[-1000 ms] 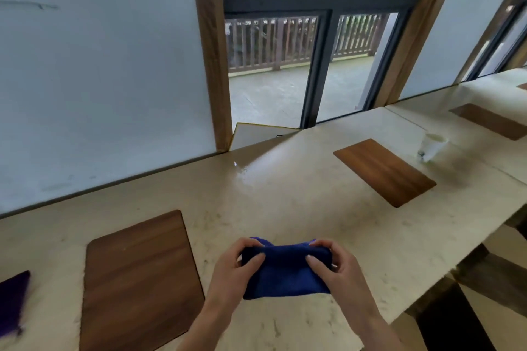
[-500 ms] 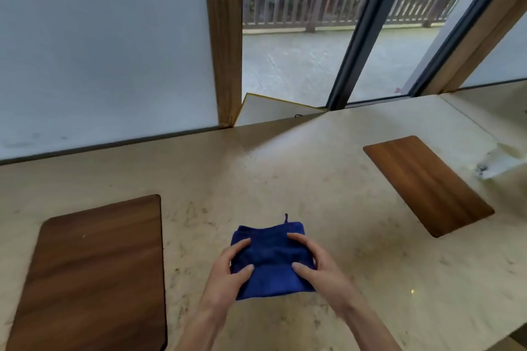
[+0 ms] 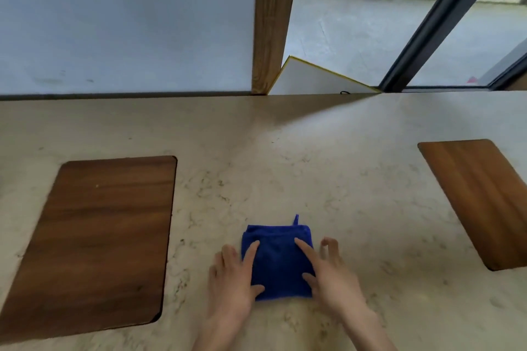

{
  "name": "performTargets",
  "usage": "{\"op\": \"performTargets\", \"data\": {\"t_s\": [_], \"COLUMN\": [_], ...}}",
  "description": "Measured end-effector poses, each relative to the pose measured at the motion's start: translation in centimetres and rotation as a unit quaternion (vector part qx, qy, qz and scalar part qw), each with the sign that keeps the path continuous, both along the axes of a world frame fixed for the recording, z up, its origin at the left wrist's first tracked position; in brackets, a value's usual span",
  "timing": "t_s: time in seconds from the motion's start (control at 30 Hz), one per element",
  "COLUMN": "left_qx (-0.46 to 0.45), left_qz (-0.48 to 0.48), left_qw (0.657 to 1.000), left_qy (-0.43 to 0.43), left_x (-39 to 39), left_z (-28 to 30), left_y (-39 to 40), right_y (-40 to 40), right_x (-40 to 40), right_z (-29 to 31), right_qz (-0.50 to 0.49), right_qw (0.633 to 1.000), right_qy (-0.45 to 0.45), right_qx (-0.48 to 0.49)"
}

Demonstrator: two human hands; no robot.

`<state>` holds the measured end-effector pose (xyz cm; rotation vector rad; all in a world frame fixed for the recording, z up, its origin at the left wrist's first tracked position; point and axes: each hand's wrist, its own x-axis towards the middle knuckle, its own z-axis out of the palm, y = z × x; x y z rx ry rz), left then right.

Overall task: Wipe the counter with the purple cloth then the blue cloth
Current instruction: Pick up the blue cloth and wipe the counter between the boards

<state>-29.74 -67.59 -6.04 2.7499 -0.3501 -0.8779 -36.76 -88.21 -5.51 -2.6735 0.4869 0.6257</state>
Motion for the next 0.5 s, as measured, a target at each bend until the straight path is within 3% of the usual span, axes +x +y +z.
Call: {"op": "performTargets", "data": {"t_s": [0.07,0.13,0.2,0.33,0.5], "left_qx": [0.03,-0.029,-0.084,-0.068,-0.008], "left_qz": [-0.02,0.015,0.047,0.036,0.006], "left_qw": [0.999,0.999,0.992,0.984,0.977], "left_qy": [-0.014,-0.018,-0.085,-0.161,-0.212], "left_x": [0.2,1.2,2.6,5.9,9.3], "left_z": [-0.8,-1.3,-1.7,-2.4,-4.5], "left_y": [1.1,2.3,3.2,3.8,4.8], "right_y": [0.8,2.4,4.7,7.9,7.9], "right_x": [-0.3,0.4,1.7,2.9,2.3], "right_z": [0.6,1.2,1.3,-0.9,-4.0], "right_qz": [0.016,0.047,0.1,0.159,0.155], "right_qw": [0.997,0.986,0.973,0.978,0.977], "right_qy": [-0.019,-0.12,-0.187,-0.114,-0.109], "right_qx": [-0.071,-0.103,-0.09,-0.067,-0.094]}}
